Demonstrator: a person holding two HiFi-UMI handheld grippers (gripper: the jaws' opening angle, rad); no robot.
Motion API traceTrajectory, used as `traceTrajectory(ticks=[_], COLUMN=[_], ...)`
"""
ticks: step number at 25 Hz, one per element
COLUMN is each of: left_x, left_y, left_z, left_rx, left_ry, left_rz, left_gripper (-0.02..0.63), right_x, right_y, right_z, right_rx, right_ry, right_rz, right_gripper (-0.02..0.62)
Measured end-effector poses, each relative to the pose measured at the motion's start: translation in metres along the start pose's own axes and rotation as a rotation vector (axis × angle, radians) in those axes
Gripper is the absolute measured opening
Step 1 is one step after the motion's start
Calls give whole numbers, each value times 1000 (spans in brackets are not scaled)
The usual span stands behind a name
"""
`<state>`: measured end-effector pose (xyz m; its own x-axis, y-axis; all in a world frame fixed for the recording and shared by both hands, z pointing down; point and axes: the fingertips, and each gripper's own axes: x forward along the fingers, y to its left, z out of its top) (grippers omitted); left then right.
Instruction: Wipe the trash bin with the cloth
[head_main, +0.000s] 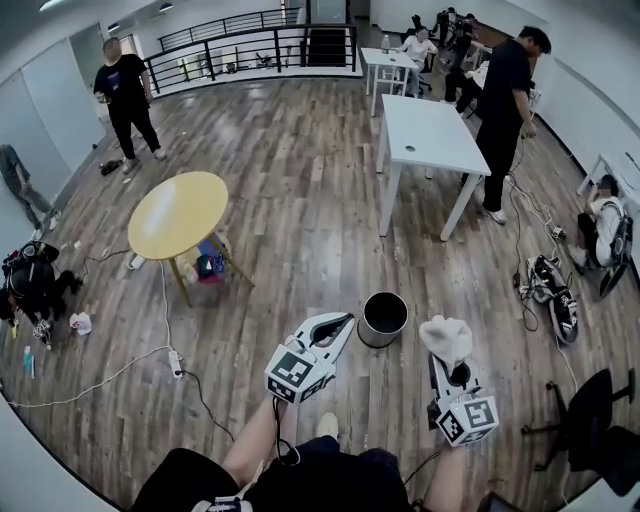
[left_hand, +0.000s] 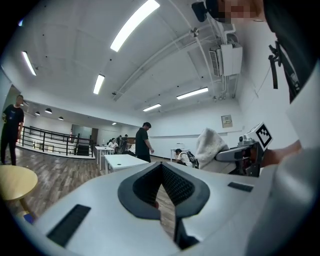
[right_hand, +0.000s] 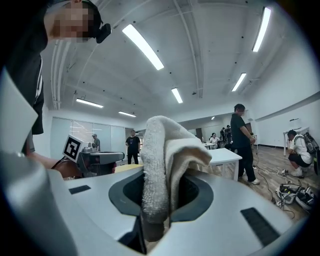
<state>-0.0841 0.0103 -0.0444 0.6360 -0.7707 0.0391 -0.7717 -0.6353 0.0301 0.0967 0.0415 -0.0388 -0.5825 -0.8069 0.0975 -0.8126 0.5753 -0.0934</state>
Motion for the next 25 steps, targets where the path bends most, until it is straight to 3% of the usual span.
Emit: traceTrajectory(ticks=[6, 14, 19, 25], left_x=[37, 109, 139, 182], left_y=[29, 54, 74, 96], left_z=[-14, -39, -121, -275], left_rx=[-23, -5, 46, 70], left_ry=[21, 52, 64, 67], left_rz=[-16, 29, 45, 62], left_gripper=[-3, -3, -3, -3], right_x=[33, 76, 113, 157], right_y=[-25, -91, -122, -146], right_z=[-8, -24, -92, -238], right_rx=[13, -25, -99, -154], right_ry=[21, 50, 37, 8], right_rz=[-28, 17, 42, 67], right_gripper=[87, 87, 87, 87])
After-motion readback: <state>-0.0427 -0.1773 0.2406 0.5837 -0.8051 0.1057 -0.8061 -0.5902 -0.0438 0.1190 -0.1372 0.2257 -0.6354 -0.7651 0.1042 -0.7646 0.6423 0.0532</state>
